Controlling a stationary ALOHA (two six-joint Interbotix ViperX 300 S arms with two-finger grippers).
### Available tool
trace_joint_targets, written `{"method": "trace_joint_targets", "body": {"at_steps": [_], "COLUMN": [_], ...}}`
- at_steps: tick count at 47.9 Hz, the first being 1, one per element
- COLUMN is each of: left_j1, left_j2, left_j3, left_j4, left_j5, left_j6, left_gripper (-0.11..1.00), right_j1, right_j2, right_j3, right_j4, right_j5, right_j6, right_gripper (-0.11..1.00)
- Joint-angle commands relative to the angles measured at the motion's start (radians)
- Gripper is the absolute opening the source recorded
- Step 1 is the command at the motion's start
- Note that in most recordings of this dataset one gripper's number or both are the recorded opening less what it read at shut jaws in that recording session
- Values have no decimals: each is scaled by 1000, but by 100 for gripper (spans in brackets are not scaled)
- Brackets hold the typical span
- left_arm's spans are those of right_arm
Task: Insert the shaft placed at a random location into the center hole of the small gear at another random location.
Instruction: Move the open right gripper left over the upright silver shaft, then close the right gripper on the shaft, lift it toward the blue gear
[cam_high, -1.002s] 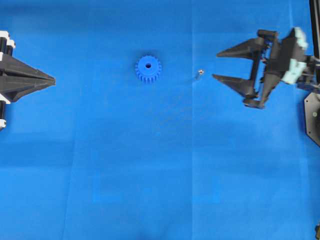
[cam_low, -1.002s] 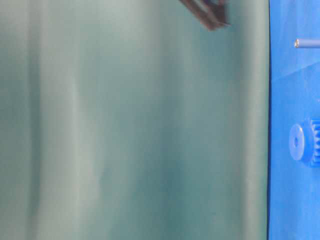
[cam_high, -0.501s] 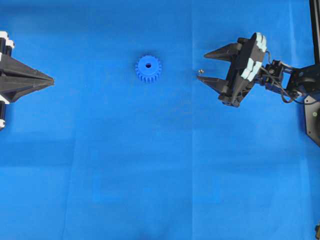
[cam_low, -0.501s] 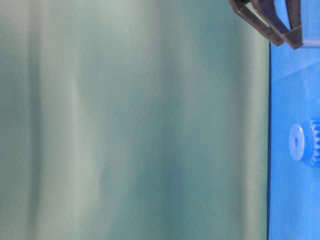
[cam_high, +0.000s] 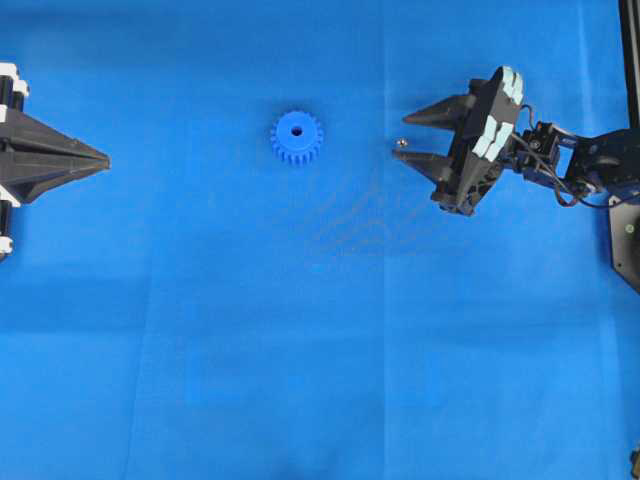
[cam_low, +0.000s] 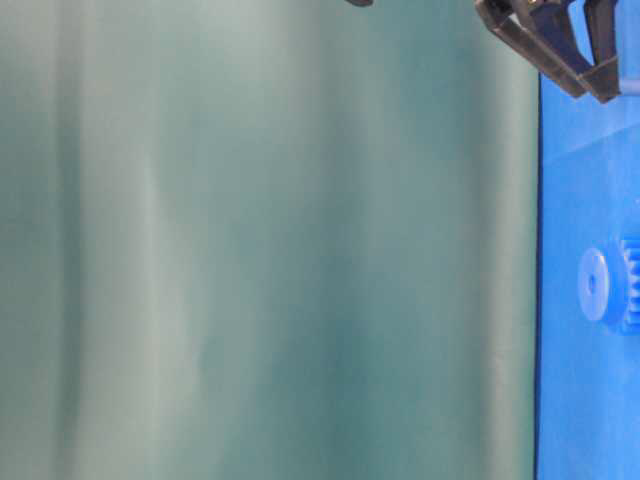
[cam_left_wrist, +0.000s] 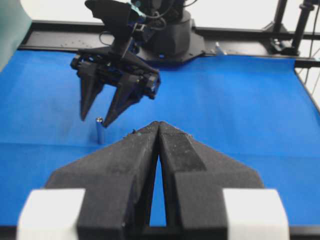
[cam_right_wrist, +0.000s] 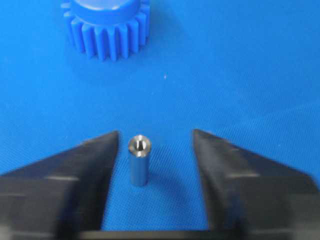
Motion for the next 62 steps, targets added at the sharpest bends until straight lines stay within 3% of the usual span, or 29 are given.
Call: {"method": "trace_joint_targets", "body": {"at_steps": [1, 5, 8, 24, 45, 62], "left_j1": [3, 3, 3, 3, 3, 3], "left_j2": [3, 3, 3, 3, 3, -8], "left_j3": [-11, -11, -11, -9, -11, -11], "left_j4": [2, 2, 2, 2, 2, 2], "left_j5": [-5, -5, -3, 5, 8, 12], "left_j6": [-2, -2, -2, -2, -15, -17], "left_gripper": [0, 0, 0, 0, 0, 0], "right_j1": [9, 9, 9, 9, -3, -5], "right_j2": [-5, -3, -3, -23, -295, -307], "right_j3": [-17, -20, -18, -21, -57, -72], "right_j4": [-3, -5, -5, -5, -3, -5], "right_j5": [5, 5, 3, 17, 262, 308], "right_j6": [0, 0, 0, 2, -35, -43], "right_gripper": [26, 9, 2, 3, 3, 3]}}
